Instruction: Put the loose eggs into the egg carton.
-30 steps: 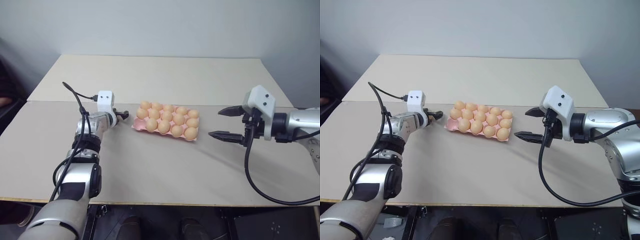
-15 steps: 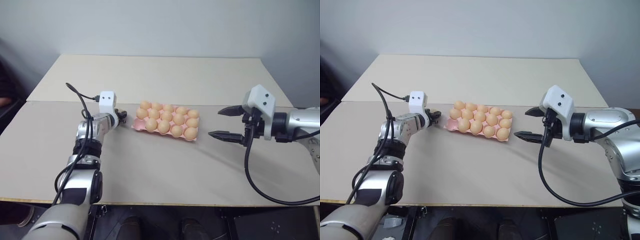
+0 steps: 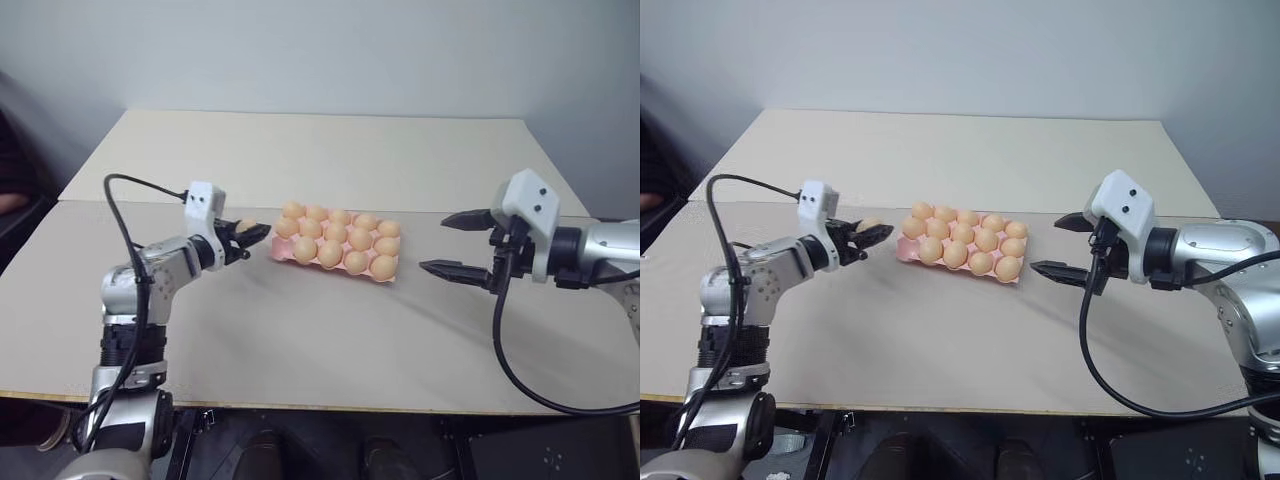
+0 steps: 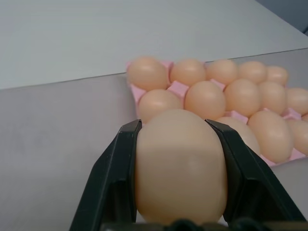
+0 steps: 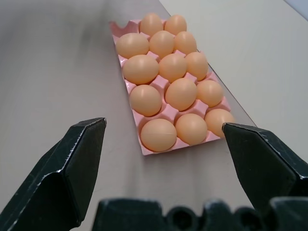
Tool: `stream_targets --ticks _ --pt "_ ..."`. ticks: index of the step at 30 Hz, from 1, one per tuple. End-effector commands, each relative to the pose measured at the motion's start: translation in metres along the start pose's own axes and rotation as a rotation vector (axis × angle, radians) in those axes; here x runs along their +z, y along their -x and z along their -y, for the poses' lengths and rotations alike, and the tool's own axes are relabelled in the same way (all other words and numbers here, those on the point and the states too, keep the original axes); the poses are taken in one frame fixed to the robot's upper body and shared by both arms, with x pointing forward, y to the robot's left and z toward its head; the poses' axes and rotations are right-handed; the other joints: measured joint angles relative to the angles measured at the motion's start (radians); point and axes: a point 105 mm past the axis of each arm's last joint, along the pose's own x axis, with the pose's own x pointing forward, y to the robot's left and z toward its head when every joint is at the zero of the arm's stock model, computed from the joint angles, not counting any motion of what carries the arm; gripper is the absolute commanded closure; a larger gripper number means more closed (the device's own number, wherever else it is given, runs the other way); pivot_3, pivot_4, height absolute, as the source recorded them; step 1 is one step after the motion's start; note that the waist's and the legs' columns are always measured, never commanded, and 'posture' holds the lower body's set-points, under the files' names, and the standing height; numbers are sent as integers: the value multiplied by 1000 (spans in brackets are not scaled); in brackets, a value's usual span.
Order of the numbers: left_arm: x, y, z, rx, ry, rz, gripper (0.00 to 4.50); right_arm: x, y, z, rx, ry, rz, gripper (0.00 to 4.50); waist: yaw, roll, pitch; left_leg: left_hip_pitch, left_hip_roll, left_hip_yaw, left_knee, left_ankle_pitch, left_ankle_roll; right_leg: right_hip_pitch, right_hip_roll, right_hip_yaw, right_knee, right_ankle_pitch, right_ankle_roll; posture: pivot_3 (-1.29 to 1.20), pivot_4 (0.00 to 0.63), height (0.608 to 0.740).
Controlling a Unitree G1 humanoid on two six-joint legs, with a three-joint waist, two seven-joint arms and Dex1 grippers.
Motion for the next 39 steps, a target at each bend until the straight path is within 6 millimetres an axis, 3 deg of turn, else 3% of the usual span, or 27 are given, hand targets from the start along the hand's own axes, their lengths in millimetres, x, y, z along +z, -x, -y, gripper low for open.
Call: stream_targets --ticks 1,10,23,31,39 --pt "6 -12 11 -29 -61 48 2746 10 8 0 -34 34 24 0 0 0 0 0 0 0 0 0 0 0 0 0 0 0 0 0 150 740" --pt "3 -30 17 -12 -102 44 2751 9 11 -3 -54 23 19 0 -2 0 0 1 0 0 0 -1 1 0 0 0 0 0 0 0 150 740" --pt "-7 -33 15 11 -75 -14 2752 8 13 -3 -67 15 15 0 -2 0 0 0 0 0 0 0 1 0 0 0 0 0 0 0 150 740" --pt "-6 -32 12 43 -81 -7 192 8 12 -4 -60 13 20 0 -2 0 0 0 0 0 0 0 1 0 0 0 0 0 0 0 150 740" --pt "21 -19 13 1 -50 108 89 9 8 -3 -49 15 26 0 -2 0 0 0 0 0 0 0 1 0 0 0 0 0 0 0 150 740"
